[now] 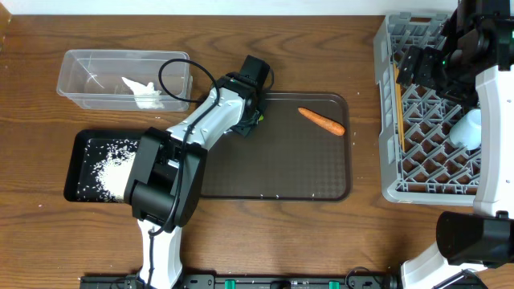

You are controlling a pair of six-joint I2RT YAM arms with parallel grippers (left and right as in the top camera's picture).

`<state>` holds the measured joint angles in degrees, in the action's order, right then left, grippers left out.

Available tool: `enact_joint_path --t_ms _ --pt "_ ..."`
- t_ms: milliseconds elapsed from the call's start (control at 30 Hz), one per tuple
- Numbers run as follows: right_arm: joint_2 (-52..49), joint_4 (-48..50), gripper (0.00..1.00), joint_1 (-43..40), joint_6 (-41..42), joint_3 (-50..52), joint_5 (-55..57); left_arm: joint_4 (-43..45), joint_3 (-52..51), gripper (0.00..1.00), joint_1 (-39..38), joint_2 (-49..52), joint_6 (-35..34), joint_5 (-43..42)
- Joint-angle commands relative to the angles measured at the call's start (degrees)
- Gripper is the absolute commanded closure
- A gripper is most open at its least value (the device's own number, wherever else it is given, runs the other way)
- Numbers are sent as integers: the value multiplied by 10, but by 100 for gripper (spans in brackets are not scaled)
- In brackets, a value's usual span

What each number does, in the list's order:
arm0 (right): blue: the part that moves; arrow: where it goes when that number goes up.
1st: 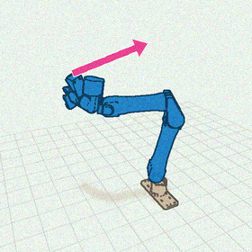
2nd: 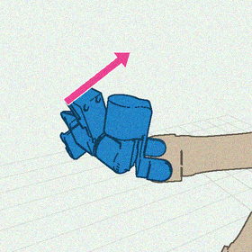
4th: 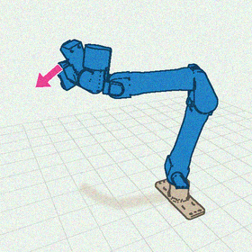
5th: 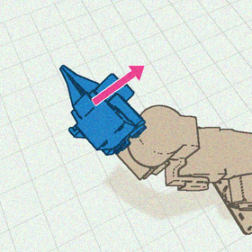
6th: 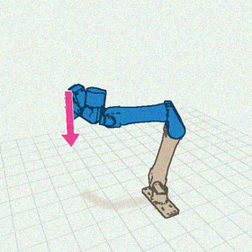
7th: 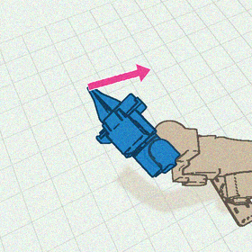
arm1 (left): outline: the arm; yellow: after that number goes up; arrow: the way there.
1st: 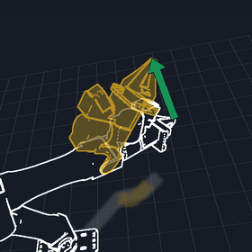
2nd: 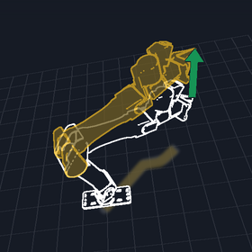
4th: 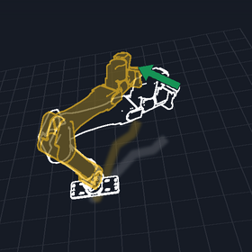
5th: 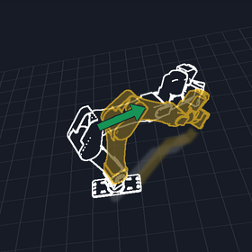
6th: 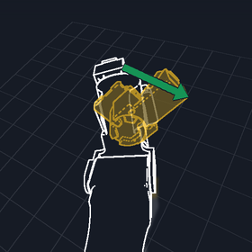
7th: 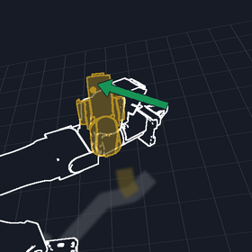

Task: Sort waste into correct bins and load items into the dishwasher rack
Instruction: 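Close the left gripper on the foil and yellow wrapper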

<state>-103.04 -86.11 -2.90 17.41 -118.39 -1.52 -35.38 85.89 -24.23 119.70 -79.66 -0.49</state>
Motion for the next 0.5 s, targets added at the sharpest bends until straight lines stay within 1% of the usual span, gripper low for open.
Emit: enact_joint_path --t_ms 0,133,233,333,467 --pt "-3 -1 1 0 6 0 0 -5 -3 48 -1 17 -1 12" --pt "-3 -1 1 0 6 0 0 -7 -3 48 -1 32 -1 11" --pt "-3 -1 1 0 6 0 0 -15 -3 55 -1 34 1 11" --pt "-3 0 1 0 6 0 0 -19 -3 58 -1 32 2 11" --pt "-3 -1 1 0 6 0 0 -24 -3 77 -1 18 19 7"
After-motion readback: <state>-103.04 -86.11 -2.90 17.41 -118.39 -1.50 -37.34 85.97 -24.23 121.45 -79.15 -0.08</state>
